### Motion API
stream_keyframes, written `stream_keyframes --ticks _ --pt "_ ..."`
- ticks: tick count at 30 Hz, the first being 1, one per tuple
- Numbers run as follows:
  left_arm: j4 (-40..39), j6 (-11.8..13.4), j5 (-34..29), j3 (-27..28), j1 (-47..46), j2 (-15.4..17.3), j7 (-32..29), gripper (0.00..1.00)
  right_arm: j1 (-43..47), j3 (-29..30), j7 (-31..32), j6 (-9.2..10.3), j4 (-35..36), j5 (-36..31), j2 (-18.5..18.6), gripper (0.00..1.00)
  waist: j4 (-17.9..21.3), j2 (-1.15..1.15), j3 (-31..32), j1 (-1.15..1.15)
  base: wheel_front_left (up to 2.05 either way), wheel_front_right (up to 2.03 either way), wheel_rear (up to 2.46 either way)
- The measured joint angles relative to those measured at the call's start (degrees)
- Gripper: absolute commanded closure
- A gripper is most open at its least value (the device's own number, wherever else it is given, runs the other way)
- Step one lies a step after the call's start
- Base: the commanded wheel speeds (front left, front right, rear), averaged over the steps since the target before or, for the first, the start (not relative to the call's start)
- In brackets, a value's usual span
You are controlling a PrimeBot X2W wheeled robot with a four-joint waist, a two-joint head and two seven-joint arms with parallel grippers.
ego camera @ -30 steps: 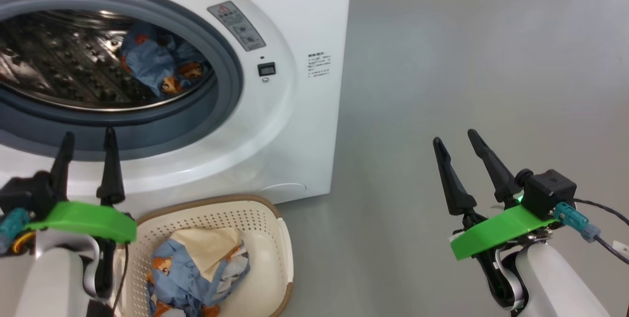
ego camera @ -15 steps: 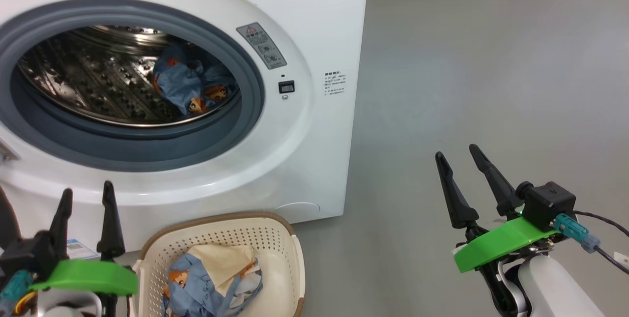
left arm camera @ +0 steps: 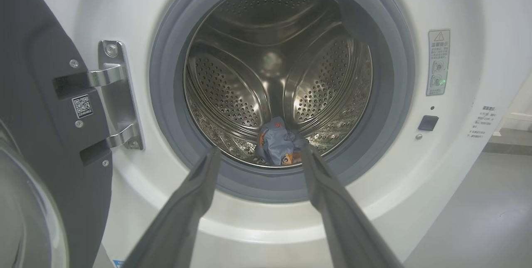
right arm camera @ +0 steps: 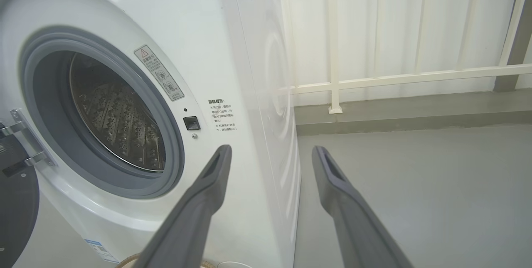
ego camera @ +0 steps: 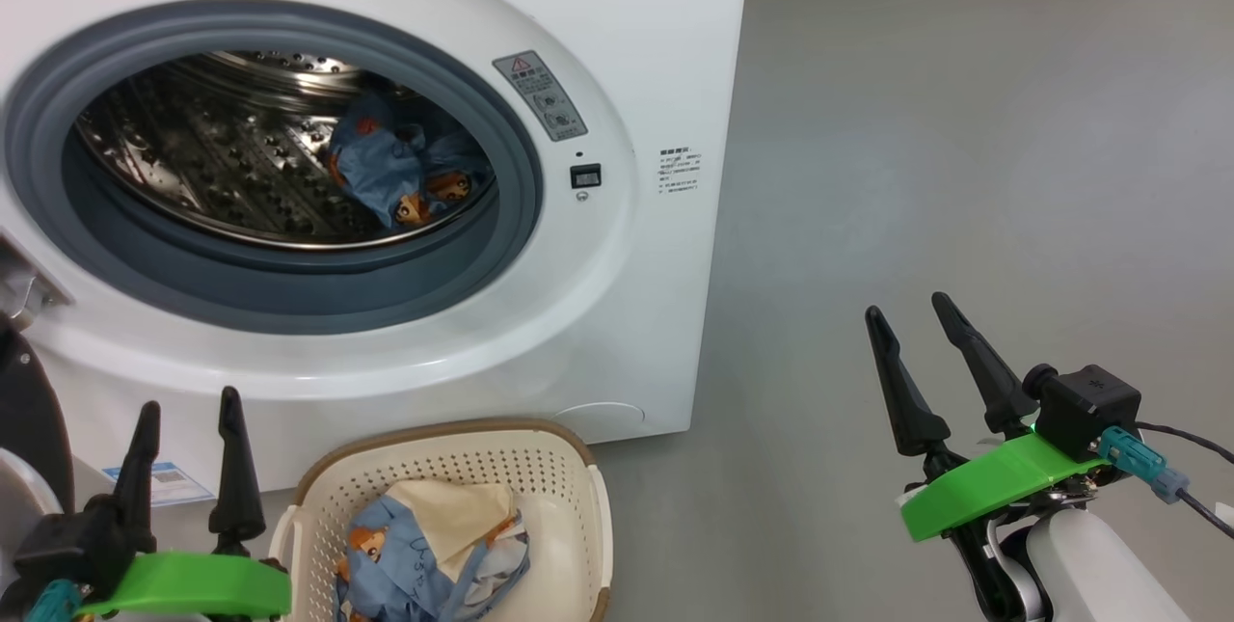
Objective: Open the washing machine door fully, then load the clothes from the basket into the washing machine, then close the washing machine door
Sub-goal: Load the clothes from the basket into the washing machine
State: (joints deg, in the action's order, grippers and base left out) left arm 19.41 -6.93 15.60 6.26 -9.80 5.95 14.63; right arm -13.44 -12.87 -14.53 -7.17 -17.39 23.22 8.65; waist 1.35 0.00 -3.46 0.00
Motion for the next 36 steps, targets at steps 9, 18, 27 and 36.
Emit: stream_keyframes --ticks 9,18,27,36 --pt "-0.69 0.0 0.0 0.14 0.85 -0.4 0.0 0.0 0.0 -0.04 0.0 0.0 0.07 0.0 -0.01 0.0 -0.25 0.0 -0.37 0.0 0.0 0.0 0.0" --pt "-0.82 0.15 0.0 0.65 0.85 -1.01 0.0 0.0 0.0 -0.21 0.0 0.0 0.04 0.0 -0.01 0.0 0.03 0.0 -0.29 0.0 0.0 0.0 0.0" --pt "-0.82 0.43 0.0 0.78 0.85 -1.41 0.0 0.0 0.0 -0.43 0.0 0.0 0.02 0.0 0.0 0.0 0.22 0.0 -0.12 0.0 0.0 0.0 0.0" --pt "-0.68 0.43 0.0 0.79 0.85 -1.41 0.0 0.0 0.0 -0.69 0.0 0.0 -0.02 0.0 0.03 0.0 0.24 0.0 -0.14 0.0 0.0 0.0 0.0"
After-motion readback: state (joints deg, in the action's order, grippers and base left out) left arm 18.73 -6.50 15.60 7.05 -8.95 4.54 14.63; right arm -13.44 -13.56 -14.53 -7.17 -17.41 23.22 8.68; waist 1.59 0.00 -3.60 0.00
